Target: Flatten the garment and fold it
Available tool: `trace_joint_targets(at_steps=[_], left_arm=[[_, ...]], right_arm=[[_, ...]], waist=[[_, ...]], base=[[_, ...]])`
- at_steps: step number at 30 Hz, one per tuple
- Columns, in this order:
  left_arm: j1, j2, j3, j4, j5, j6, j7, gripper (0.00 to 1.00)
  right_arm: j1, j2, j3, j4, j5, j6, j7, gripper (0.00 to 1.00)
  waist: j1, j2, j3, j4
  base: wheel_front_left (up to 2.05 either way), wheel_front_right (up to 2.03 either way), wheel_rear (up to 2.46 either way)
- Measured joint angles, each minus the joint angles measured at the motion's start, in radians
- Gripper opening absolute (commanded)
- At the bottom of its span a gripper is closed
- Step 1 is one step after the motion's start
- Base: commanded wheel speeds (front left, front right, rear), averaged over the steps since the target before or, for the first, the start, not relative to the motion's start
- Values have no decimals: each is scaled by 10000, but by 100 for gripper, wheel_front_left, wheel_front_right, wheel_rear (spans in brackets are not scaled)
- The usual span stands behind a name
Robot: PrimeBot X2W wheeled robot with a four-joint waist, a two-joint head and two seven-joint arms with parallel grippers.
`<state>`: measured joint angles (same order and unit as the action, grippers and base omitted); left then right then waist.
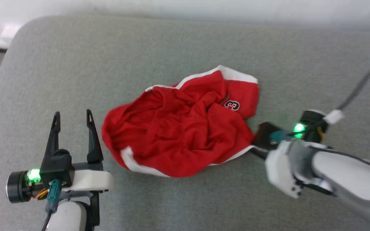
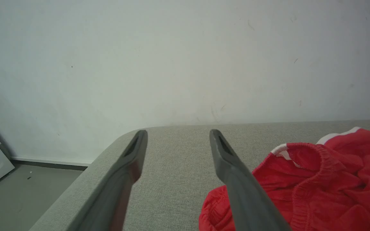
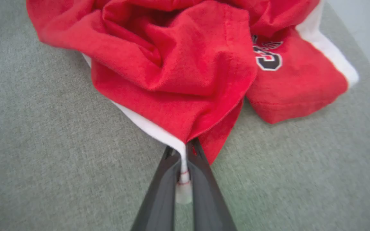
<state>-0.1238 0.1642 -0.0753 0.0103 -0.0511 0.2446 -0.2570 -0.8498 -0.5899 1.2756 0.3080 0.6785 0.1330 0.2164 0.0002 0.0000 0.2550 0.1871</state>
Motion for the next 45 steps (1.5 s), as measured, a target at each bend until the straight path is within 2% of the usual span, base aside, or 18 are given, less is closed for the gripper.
trace_joint_targets(at_steps=[5,8,11,15,19,20,21,24,27,31,35,37,40,45], left_arm=[[277,0,104,-10,4,-165,0,100],[437,-6,111,-21,84,-255,-2,100],[462,-13,104,-23,96,-393,0,100],[507,-25,75,4,113,-504,0,100],[560,-19,-42,102,199,-686,0,100],[561,-8,-84,140,226,-719,-2,100],[561,10,-104,176,238,-786,0,100],[527,226,-199,245,265,-1103,0,100],[259,570,-284,351,265,-1553,-2,100],[-351,1045,-585,748,169,-2429,88,100],[-1240,1432,-1101,930,-105,-3338,1018,100],[-1716,1682,-1567,936,-272,-3582,1689,100],[-2283,2025,-2589,838,-821,-3682,2930,100],[-3214,3179,-5394,430,-2884,-3687,5108,100]], right_arm=[[638,-1218,-702,-531,261,0,-1091,0],[1301,-1935,-1233,-644,318,0,-1277,0],[2176,-2370,-1599,-571,485,0,-1275,0],[3305,-2416,-1996,-2,848,0,-1108,0],[3956,-1998,-2259,738,861,-2,-1172,0],[4040,-1864,-2451,903,848,0,-1379,36],[4128,-1699,-2665,1016,861,0,-1605,100],[4352,-1277,-3438,1177,627,0,-2558,100],[4520,-1258,-4297,1066,-46,0,-3267,100],[5061,-1241,-5620,447,-895,0,-3685,100],[5962,-986,-7327,-349,-1718,-2,-3781,100],[6484,-665,-8278,-786,-2186,0,-3829,100],[7194,73,-9666,-1430,-2980,-2,-3948,100],[8097,1436,-11158,-2305,-4447,-2,-4140,100]], waist=[[-2,0,-531,-348],[-3,0,-786,-589],[-3,0,-1000,-794],[-3,0,-1191,-995],[-4,0,-1342,-1057],[-4,0,-1383,-1058],[-3,0,-1424,-1061],[-3,0,-1574,-1085],[-3,0,-1756,-1117],[-4,0,-1970,-1230],[-3,0,-2068,-1399],[-3,0,-2078,-1475],[-2,0,-2062,-1572],[-2,0,-1968,-1730]], base=[[0,0,0],[0,0,0],[0,0,0],[0,0,0],[0,0,0],[0,0,0],[0,0,0],[0,0,0],[0,0,0],[0,0,0],[0,0,0],[0,0,0],[0,0,0],[0,0,0]])
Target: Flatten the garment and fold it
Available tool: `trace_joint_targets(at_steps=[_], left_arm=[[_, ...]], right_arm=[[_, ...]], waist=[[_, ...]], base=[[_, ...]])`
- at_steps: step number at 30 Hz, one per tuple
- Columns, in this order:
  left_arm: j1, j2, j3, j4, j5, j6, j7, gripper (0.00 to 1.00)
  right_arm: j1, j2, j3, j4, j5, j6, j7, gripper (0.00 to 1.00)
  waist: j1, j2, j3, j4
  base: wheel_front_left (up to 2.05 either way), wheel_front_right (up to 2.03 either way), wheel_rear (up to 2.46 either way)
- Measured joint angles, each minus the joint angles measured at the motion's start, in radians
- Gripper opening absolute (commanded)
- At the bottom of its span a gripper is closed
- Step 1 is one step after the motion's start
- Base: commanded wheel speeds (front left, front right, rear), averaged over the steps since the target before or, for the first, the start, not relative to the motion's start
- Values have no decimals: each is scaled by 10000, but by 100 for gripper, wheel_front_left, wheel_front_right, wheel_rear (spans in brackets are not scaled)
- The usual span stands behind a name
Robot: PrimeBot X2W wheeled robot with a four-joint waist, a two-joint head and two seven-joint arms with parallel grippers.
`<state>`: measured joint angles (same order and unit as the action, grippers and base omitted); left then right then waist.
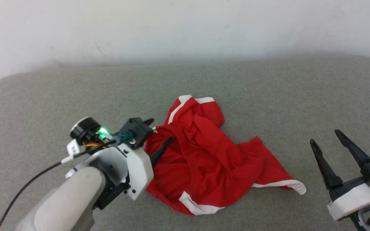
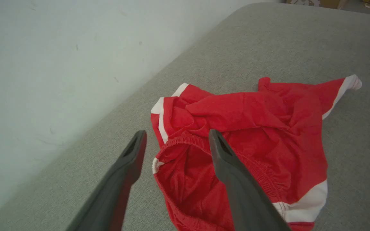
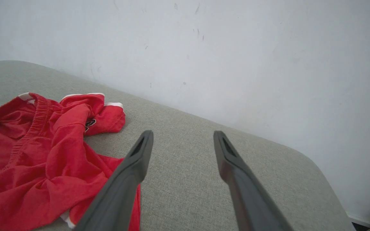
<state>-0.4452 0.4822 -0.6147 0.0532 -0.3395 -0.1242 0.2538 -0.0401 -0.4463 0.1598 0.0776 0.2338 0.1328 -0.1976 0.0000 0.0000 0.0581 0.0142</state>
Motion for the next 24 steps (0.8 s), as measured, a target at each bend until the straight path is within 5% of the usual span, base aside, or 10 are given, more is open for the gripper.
trace_joint_targets(at_steps=[7,15,24], left_arm=[[-1717,1166,-3154,-562,-2543,0,2293,100],[-3126,1162,-5463,-316,-5265,-2,3839,100],[-3833,1064,-6583,658,-6334,-19,4907,100]], right_arm=[[351,1266,-683,-430,-1210,0,-186,100],[210,1756,-512,-59,-1624,0,-353,100],[-463,1973,-199,583,-1716,0,-512,100]], waist=[[0,0,244,-234],[0,0,721,-512],[1,0,1206,-1038]], base=[[0,0,0],[0,0,0],[0,0,0]])
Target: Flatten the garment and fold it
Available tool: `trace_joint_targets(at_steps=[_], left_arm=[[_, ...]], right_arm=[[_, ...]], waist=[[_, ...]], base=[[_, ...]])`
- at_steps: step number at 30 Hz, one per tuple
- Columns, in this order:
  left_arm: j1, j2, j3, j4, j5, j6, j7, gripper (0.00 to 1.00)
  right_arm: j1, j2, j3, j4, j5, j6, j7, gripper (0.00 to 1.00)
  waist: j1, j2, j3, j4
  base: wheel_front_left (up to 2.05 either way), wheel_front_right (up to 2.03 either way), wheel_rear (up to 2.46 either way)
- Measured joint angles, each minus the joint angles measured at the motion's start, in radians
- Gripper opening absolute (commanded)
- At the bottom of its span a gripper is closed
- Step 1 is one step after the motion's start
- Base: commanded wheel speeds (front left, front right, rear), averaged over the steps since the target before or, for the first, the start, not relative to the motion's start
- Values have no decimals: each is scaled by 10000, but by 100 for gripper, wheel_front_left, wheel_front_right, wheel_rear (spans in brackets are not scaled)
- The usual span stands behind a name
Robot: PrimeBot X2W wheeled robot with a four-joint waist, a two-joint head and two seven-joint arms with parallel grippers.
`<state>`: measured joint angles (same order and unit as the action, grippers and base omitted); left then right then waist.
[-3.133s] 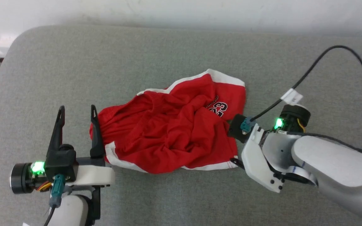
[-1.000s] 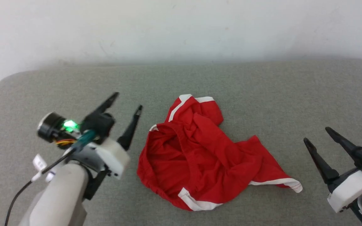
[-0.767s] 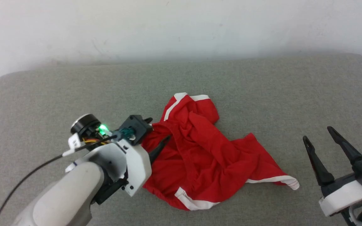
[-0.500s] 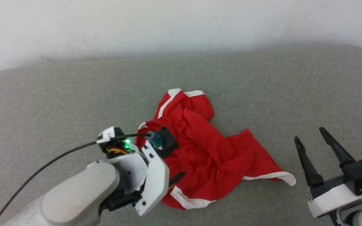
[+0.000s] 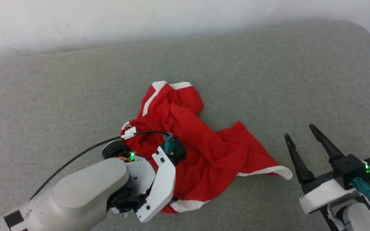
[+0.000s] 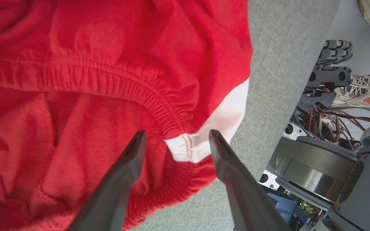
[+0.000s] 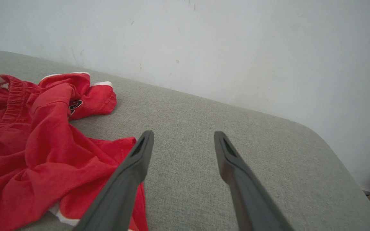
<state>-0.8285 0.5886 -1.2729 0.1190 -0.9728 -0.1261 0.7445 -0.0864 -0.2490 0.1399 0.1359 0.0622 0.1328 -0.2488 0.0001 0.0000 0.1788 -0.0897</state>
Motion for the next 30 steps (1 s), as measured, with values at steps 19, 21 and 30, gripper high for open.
trace_joint_targets(at_steps=[19,21,30], left_arm=[[206,353,-48,-155,-221,-12,-959,0],[215,621,12,-245,-435,-12,-1513,0],[1114,1829,755,-374,-500,362,-3891,0]], right_arm=[[-117,138,-151,219,-31,0,-75,100],[-109,12,-115,221,-40,2,-77,100],[-599,-1948,1987,433,708,2,1145,100]], waist=[[-1,0,145,-304],[-2,0,36,-227],[-3,-2,-426,261]], base=[[0,0,0],[0,0,0],[0,0,0]])
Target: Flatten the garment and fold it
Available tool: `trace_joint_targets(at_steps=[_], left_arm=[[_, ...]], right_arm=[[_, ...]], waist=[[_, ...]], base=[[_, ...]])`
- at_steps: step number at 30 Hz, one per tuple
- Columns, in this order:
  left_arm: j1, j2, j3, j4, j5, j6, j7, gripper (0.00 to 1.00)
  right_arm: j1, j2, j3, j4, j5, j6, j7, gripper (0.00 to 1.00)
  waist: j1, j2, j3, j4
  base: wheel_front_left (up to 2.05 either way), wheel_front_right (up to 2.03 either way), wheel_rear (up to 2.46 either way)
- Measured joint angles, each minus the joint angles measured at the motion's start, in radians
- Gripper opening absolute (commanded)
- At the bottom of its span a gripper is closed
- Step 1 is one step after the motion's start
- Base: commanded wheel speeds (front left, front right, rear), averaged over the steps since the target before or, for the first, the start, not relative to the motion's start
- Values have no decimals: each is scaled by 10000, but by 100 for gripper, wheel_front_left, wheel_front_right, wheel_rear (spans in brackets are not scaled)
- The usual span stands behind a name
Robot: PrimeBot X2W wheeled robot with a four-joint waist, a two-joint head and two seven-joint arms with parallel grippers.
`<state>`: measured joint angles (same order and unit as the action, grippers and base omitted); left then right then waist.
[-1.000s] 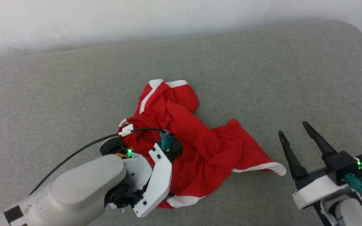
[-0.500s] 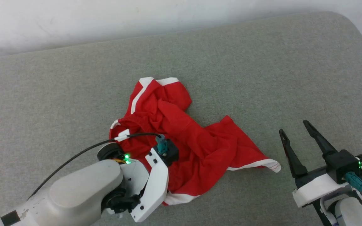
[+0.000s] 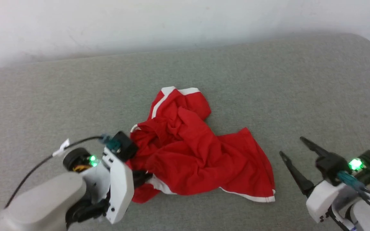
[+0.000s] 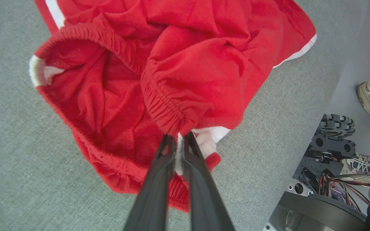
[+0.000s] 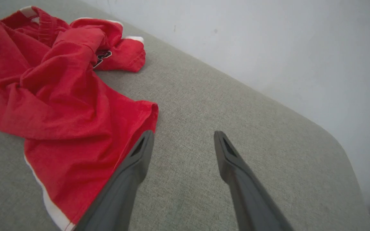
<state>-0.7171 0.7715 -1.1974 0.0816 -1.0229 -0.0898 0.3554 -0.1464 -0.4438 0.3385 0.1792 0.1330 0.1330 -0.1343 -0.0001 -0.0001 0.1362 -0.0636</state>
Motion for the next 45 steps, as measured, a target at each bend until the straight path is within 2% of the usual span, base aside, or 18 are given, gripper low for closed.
trace_joint_targets(at_steps=[2,7,10,12,15,17,22,26,28,33,36,39,45], left_arm=[[269,65,21,-15,-54,136,-305,0],[631,0,-4,58,-50,303,-788,0],[748,-222,-23,138,-46,305,-980,0],[789,-357,-48,245,-17,305,-1093,0],[793,-506,-59,387,125,305,-1200,0],[794,-583,-63,464,127,301,-1277,0],[794,-717,-71,623,132,286,-1381,0],[797,-771,-73,665,127,234,-1469,0],[810,-780,-65,667,121,201,-1595,0],[1054,-746,81,596,8,198,-2167,0],[1258,-616,351,278,-209,192,-2667,0],[1250,-441,761,-290,-424,188,-3091,0],[795,-56,1726,-1227,-600,196,-3735,0]], right_arm=[[-420,-731,1016,-59,548,-2,846,100],[-1587,-2322,3689,-658,2803,0,3350,100],[-2297,-2955,4869,-1087,4165,-2,4752,100],[-2684,-3191,5448,-1244,4761,-2,5308,100],[-3110,-3254,6123,-1124,5317,-2,5743,100],[-3227,-3066,6383,-763,5603,-2,5705,100],[-3304,-2230,7047,658,5896,-15,5273,100],[-3638,-1904,7482,1450,6086,0,4621,100],[-3703,-1827,7641,1705,6144,2,4071,0],[-3824,-1714,7850,2136,6054,0,2456,0],[-3753,-1875,7720,2019,5854,0,1484,0],[-3715,-2176,7062,1588,5820,0,531,0],[-3711,-2648,5206,631,5793,-2,-433,0]], waist=[[0,0,-70,132],[0,0,-224,438],[0,0,-278,599],[0,0,-290,693],[0,0,-233,796],[1,0,-168,846],[0,0,34,959],[-1,0,151,1043],[-1,0,164,1062],[3,0,-8,1008],[3,0,-188,949],[3,0,-408,894],[1,1,-844,771]], base=[[0,0,0],[0,0,0],[0,0,0],[0,0,0],[0,0,0],[0,0,0],[0,0,0],[0,0,0],[0,0,0],[0,0,0],[0,0,0],[0,0,0],[0,0,0]])
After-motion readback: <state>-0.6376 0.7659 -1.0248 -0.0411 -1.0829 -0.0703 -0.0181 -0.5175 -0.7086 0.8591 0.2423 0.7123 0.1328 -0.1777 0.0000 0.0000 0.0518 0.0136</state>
